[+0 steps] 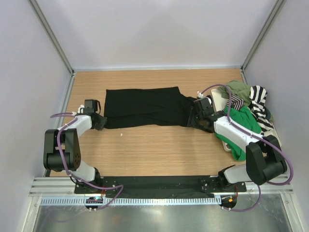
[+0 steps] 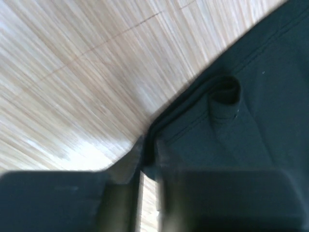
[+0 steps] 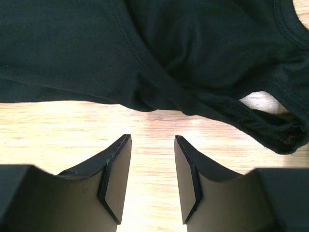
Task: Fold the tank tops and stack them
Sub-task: Fold the tank top
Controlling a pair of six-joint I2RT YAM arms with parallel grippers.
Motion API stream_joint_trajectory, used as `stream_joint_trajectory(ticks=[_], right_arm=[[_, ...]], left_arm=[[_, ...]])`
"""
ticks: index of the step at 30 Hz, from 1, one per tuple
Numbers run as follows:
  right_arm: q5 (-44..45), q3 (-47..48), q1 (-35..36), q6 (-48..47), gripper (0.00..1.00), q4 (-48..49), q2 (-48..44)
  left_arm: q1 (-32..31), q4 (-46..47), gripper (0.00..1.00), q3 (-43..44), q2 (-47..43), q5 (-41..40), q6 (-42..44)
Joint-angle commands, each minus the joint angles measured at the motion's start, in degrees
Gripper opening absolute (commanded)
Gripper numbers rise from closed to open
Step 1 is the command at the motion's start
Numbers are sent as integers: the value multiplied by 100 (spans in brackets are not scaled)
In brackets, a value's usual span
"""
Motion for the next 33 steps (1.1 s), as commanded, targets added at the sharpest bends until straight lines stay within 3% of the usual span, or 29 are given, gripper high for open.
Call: stream_joint_trajectory(ticks=[1,2,14,25,33], right_arm=[[-14,-25,11,41,47,189,-192],[-14,-16,2,6,46,146,-201],[706,98,2,-20,47,-329,-289],[1830,72,-33,393,52,-557,-175],[2166,90,-253,296,48,-531,159]], left_arm=[[30,39,9,7,28,-233,31],[22,-23,0,16,-42,-303,31],[830,-542,0,-361,-868,-251,75],[1015,-586,0,-582,-1185,-383,110],[1077,-568,0,-494,-1185,-409,145]])
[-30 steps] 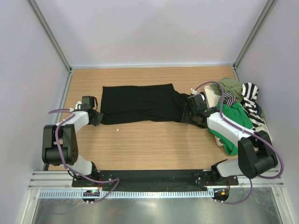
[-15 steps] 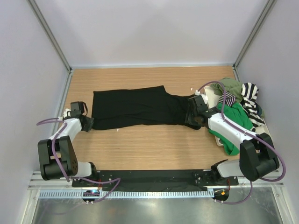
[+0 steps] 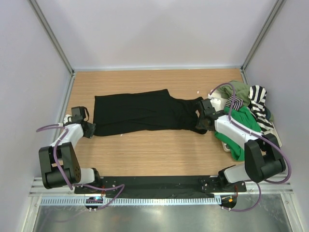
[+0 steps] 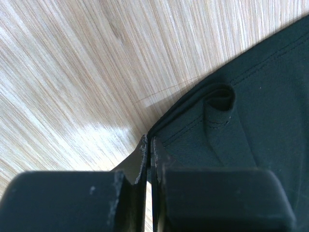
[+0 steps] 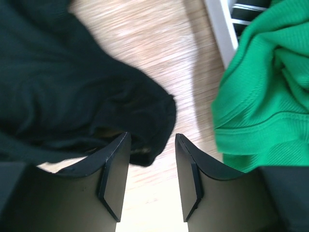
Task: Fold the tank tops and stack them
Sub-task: Fold the tank top
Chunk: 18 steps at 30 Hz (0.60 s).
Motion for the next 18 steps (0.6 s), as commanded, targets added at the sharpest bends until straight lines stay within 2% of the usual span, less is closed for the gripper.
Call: stream_joint_trajectory(ticks=[1,10,15,18], right_arm=[[315,96,-63,53,47,96,120],[113,88,-54,88,43,193,455],[-10,-27,-54,-26,44,228,305],[-274,-106,-54,-148,48,315,103]], left_arm=[[62,6,0,151,-112,-179,88],[62,24,0,177,-226,-250,115],[62,42,0,169,-244,-232,132],[62,85,0,169,-217,-171,132]])
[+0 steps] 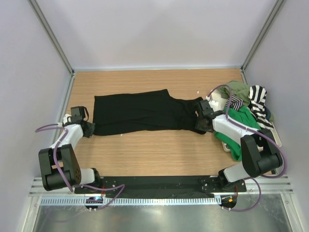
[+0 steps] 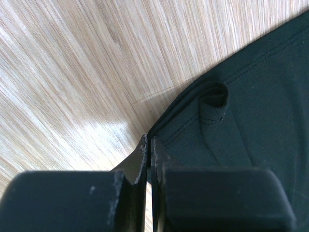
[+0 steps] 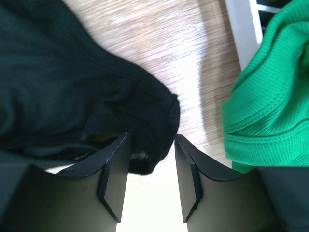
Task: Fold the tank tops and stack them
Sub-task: Fold the tank top
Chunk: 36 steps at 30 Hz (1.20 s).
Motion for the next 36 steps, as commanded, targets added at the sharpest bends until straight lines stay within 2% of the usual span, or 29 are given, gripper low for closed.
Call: stream_joint_trajectory(ticks=[1,3,7,12,19,20,21,22,23,24,28,32,36], right_arm=[[-224,-138,3,-129,48,283,-398],[-207,-165,3,-129,45,327,-442],[-128,-95,3,-147,29,240,-214],[-347,-235,-6,-340,33,432,-345],[-321,-113,-6,-481,36,301,32],[-312,-121,3,-455,32,301,33],[-208,-104,-6,-446,16,292,15],[-129,-87,3,-428,8,257,-20],[-58,-60,3,-367,2,179,-29],[47,44,3,-332,1,117,-46],[425,484,-6,-165,1,-339,-108],[628,1072,3,-85,19,-639,84],[575,1485,-120,-50,17,-692,435]], left_arm=[[60,90,0,166,-80,-96,108],[52,99,0,166,-45,-61,108],[51,116,0,158,-36,-35,108],[43,116,0,158,-36,-35,126],[60,125,0,158,-44,0,143],[52,125,0,149,-53,-8,135],[51,125,0,149,-44,-8,135],[51,125,0,140,-44,-17,135],[51,125,0,140,-44,-26,135],[51,125,0,140,-53,-35,135],[51,125,0,140,-36,-52,143],[51,134,0,149,0,-52,135],[51,151,0,140,17,-61,152]])
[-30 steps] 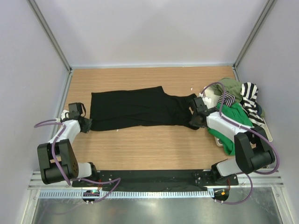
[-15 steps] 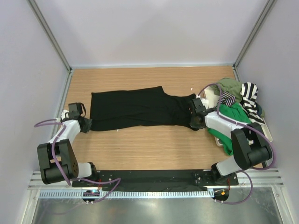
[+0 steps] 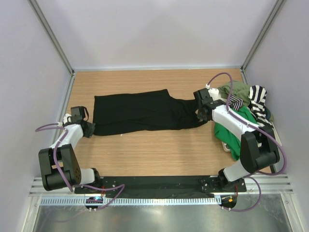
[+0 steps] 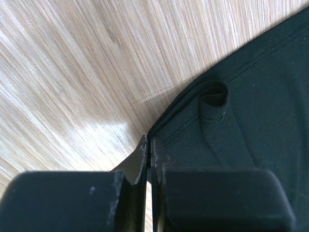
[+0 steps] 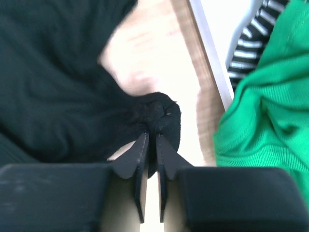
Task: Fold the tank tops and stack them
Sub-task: Fold the tank top
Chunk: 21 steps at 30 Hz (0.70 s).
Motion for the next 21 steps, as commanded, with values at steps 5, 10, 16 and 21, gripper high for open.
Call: stream_joint_trajectory(ticks=[5,10,16,21], right_arm=[[421,800,-348,212,1,-310,681],[289,853,-673,467,1,-468,892],[369,1020,-911,889,8,-758,1016],[368,1038,-929,1056,13,-680,1068]], left_arm=[[60,138,0,123,24,-107,56],[51,130,0,122,33,-142,65],[51,147,0,140,94,-177,65],[51,130,0,140,103,-195,91]])
